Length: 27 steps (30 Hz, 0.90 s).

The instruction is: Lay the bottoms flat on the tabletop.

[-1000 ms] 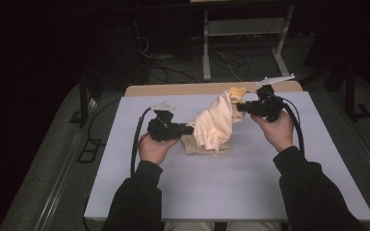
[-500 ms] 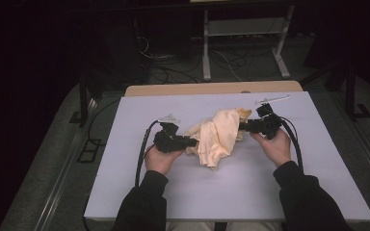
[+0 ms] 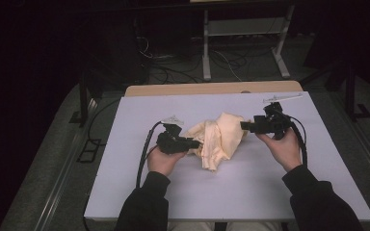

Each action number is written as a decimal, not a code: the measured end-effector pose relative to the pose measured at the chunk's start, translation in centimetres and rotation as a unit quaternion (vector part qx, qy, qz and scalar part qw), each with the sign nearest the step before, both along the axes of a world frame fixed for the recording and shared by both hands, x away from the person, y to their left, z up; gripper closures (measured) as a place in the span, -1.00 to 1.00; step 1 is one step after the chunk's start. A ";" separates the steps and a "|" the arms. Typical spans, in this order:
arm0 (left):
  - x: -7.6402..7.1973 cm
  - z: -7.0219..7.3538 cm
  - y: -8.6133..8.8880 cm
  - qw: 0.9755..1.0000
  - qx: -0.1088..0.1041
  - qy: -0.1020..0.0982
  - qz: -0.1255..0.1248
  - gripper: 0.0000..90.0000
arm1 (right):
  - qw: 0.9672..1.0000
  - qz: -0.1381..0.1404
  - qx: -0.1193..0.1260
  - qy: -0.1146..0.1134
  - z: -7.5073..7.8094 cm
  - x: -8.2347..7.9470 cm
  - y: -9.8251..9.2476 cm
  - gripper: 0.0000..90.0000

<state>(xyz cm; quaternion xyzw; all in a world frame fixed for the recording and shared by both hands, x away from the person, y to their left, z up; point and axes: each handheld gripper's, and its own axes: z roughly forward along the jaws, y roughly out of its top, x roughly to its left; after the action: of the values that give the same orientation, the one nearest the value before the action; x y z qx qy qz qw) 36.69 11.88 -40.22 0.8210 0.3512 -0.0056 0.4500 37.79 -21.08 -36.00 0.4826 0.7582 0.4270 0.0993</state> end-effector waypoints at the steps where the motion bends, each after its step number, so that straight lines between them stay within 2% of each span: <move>1: 0.0 0.0 -0.1 1.000 0.000 -0.002 -0.002 0.67 | 1.000 0.004 0.008 0.001 0.3 0.0 0.3 -0.34; 3: -0.1 0.0 -0.3 1.000 -0.003 -0.002 -0.003 0.67 | 1.000 0.020 0.008 -0.004 0.7 0.0 1.4 -0.41; 7: -0.2 0.0 -0.6 1.000 -0.004 -0.003 -0.007 0.67 | 0.999 0.039 0.005 0.003 0.8 0.4 2.7 -0.51; 10: -0.4 0.0 -1.1 1.000 -0.005 -0.005 -0.015 0.67 | 0.998 0.060 0.008 0.000 0.8 0.6 4.1 -0.57; 11: -0.5 -0.1 -1.3 1.000 -0.006 -0.004 -0.019 0.67 | 0.997 0.074 0.002 0.002 0.8 0.8 5.0 -0.57; 16: -1.0 -0.4 -2.9 0.999 0.000 -0.009 -0.042 0.67 | 0.996 0.086 -0.015 0.007 0.5 1.4 6.7 -0.56; 17: -1.1 -0.5 -3.2 0.999 0.002 -0.009 -0.045 0.67 | 0.996 0.088 -0.024 0.016 0.1 1.9 7.3 -0.56; 18: -1.2 -0.6 -3.5 0.999 0.003 -0.010 -0.049 0.67 | 0.996 0.088 -0.024 0.016 0.1 1.9 7.3 -0.56; 19: -1.3 -0.7 -3.7 0.999 0.006 -0.009 -0.052 0.67 | 0.995 0.085 -0.035 0.029 -0.3 2.3 7.8 -0.53; 20: -1.3 -0.7 -3.9 0.998 0.007 -0.009 -0.054 0.67 | 0.995 0.085 -0.035 0.029 -0.3 2.3 7.8 -0.53; 23: -1.4 -1.1 -4.4 0.998 0.007 -0.004 -0.059 0.67 | 0.995 0.080 -0.041 0.040 -1.0 2.8 8.1 -0.44; 24: -1.4 -1.2 -4.6 0.998 0.007 -0.003 -0.059 0.67 | 0.995 0.074 -0.046 0.043 -1.1 3.0 8.2 -0.35; 26: -1.4 -1.5 -5.0 0.998 0.008 -0.001 -0.063 0.67 | 0.996 0.053 -0.056 0.052 -1.4 3.4 8.1 -0.08; 27: -1.5 -1.6 -5.3 0.998 0.007 0.000 -0.063 0.67 | 0.995 0.045 -0.059 0.062 -1.6 3.8 7.8 0.19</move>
<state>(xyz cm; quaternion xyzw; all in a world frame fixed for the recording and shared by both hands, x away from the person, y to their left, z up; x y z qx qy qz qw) 35.21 6.62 -41.82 0.8446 0.2990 -0.0310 0.4430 41.60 -13.27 -37.55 0.4664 0.8079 0.3550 0.0614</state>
